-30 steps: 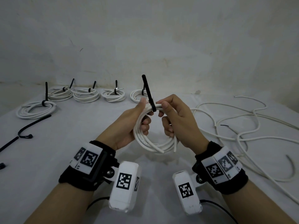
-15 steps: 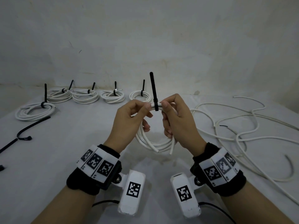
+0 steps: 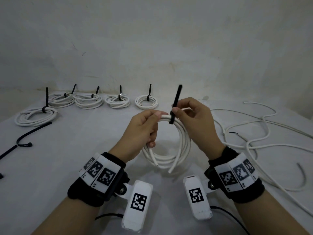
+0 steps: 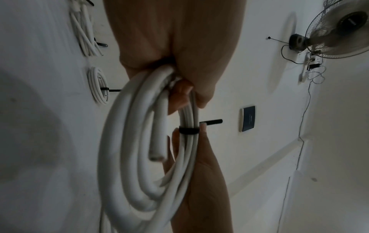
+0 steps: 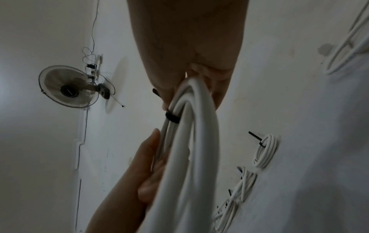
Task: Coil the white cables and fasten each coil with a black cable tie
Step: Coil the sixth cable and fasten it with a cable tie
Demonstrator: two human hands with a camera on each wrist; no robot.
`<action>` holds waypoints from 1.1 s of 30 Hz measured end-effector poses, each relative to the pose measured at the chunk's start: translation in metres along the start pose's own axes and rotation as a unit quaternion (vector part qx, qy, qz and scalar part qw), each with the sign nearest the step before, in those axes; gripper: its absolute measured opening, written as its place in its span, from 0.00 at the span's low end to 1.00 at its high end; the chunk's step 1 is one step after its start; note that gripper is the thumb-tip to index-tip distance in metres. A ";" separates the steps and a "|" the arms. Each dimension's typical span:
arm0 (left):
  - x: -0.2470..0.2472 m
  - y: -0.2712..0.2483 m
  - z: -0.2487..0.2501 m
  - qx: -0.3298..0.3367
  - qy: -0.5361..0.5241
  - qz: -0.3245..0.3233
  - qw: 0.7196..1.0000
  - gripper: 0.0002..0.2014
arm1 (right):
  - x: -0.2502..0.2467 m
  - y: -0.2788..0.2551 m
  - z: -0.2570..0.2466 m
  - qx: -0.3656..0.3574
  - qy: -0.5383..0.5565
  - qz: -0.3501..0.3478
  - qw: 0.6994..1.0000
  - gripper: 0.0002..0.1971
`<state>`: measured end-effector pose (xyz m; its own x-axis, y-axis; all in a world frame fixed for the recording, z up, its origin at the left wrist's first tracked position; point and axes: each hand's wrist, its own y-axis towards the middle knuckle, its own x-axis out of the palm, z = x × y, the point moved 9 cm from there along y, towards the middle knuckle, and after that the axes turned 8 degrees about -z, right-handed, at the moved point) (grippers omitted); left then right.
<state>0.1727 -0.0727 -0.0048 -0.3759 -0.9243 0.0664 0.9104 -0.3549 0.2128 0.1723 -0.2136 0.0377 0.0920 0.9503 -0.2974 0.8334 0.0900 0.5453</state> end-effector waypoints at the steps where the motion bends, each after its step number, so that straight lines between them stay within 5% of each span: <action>1: 0.002 0.000 -0.001 -0.005 0.005 -0.009 1.000 0.13 | -0.004 0.001 -0.001 -0.005 -0.012 0.001 1.000 0.09; 10: 0.007 -0.003 -0.002 -0.014 0.025 -0.035 0.999 0.13 | -0.003 -0.001 0.002 -0.016 -0.039 0.006 0.999 0.06; 15: 0.006 -0.003 0.002 -0.007 0.029 -0.040 0.999 0.14 | -0.002 0.000 0.004 0.004 -0.023 -0.007 1.000 0.13; 23: -0.001 -0.003 0.009 0.012 0.014 -0.014 1.000 0.12 | 0.001 0.000 -0.002 -0.001 0.035 -0.029 0.999 0.07; 29: -0.034 -0.003 0.011 0.040 -0.091 0.098 0.990 0.12 | 0.023 -0.014 -0.015 -0.021 -0.028 -0.244 0.969 0.13; 33: -0.040 -0.003 0.008 0.037 -0.118 0.123 0.985 0.12 | 0.028 -0.018 -0.015 -0.014 -0.054 -0.291 0.955 0.10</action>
<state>0.1836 -0.0333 0.0000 -0.1838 -0.9194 0.3478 0.9668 -0.1053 0.2328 0.1515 -0.1842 0.0307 -0.3256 0.7009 -0.6346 0.7458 0.6029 0.2833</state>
